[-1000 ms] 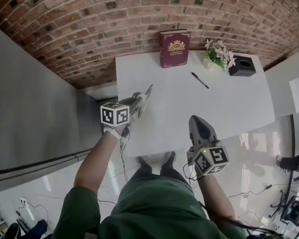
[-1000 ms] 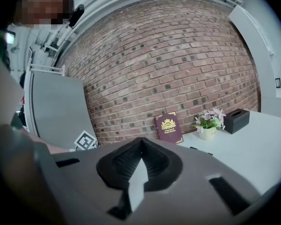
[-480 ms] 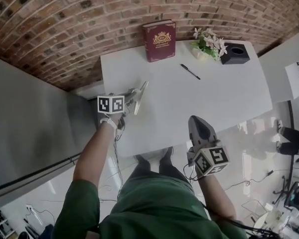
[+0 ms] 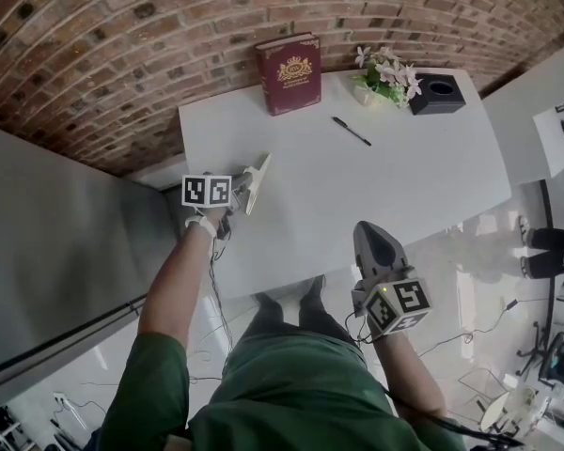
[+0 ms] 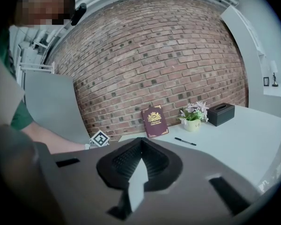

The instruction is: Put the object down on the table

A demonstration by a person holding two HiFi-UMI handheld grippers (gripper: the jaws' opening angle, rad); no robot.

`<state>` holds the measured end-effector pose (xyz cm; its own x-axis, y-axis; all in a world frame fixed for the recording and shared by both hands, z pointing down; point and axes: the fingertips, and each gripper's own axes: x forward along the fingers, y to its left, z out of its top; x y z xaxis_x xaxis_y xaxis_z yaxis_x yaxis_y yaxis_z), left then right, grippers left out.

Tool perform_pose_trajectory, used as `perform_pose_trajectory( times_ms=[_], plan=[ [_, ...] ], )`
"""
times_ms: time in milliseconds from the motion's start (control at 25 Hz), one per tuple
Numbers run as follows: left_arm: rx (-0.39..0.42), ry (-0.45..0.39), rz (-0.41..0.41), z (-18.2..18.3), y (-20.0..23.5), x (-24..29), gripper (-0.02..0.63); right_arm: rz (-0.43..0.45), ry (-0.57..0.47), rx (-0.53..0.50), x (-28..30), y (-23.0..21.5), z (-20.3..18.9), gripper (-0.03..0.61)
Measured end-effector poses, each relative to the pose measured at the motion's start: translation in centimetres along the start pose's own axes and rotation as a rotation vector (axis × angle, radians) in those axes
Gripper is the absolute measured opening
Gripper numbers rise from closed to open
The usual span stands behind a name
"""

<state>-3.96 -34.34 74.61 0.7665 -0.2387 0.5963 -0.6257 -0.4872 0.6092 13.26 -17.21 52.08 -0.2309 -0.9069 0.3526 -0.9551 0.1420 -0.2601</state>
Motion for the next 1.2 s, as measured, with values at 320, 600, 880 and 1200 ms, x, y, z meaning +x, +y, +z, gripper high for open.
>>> perform_pose_trajectory(
  times_ms=[320, 600, 880, 1200],
  plan=[
    [-0.053, -0.024, 0.001, -0.1, 0.9, 0.3, 0.009, 0.0, 0.011, 0.001, 0.0, -0.2, -0.4, 0.003],
    [-0.068, -0.033, 0.047, 0.0, 1.6, 0.4, 0.012, 0.013, 0.018, -0.002, 0.2, 0.2, -0.5, 0.003],
    [-0.073, -0.037, 0.119, -0.3, 2.7, 0.2, 0.045, 0.008, 0.006, -0.003, -0.2, 0.2, -0.3, 0.003],
    [-0.006, -0.064, 0.213, 0.1, 3.3, -1.2, 0.14, 0.016, -0.004, -0.004, -0.4, 0.5, -0.1, 0.003]
  ],
)
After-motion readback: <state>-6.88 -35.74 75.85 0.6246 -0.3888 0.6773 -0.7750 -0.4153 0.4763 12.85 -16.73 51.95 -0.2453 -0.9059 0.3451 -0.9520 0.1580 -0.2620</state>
